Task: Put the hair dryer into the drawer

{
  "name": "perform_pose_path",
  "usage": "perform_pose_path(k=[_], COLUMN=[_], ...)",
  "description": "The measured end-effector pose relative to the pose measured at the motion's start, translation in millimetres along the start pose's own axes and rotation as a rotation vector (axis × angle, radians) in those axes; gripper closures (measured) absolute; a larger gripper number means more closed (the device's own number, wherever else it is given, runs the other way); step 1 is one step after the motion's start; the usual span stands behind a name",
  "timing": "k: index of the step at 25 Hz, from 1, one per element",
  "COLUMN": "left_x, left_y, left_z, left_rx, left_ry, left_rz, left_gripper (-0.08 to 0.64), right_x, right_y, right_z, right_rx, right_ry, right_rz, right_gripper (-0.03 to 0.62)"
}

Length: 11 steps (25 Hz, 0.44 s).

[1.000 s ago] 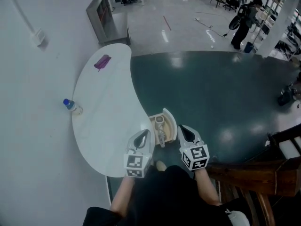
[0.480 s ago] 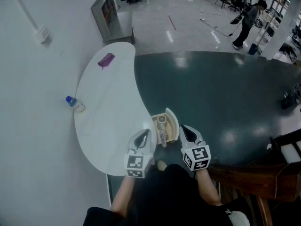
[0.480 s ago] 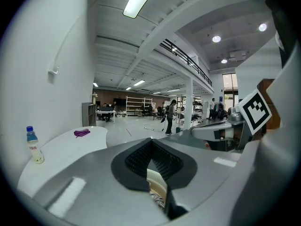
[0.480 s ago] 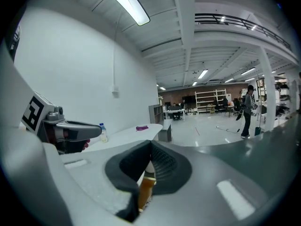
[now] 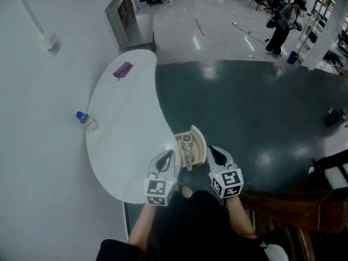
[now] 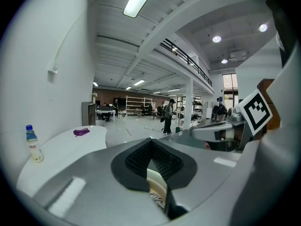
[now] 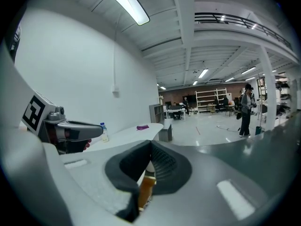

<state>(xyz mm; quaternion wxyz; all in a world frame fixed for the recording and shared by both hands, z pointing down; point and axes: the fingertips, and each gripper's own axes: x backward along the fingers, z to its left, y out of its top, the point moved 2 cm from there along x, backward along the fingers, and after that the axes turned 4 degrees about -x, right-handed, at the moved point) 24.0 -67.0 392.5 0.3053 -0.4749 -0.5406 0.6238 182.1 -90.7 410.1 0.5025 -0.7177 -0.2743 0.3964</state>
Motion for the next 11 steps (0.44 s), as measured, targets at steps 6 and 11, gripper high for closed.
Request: perform_pose_path(k=[6,11], left_x=[3.3,8.3], left_y=[1.4,-1.1], left_z=[2.2,1.3], left_rx=[0.003,0.004], left_ry=[0.003,0.009], left_rz=[-0.001,-0.001], left_gripper=[0.552,0.552], right_x=[0.3,4.6], right_y=[0.4,-1.1], right_z=[4.3,6.4], right_rx=[-0.004,-0.007], right_ry=[0.004,0.006], right_rz=[0.0,-0.001], right_gripper=[0.589,0.589])
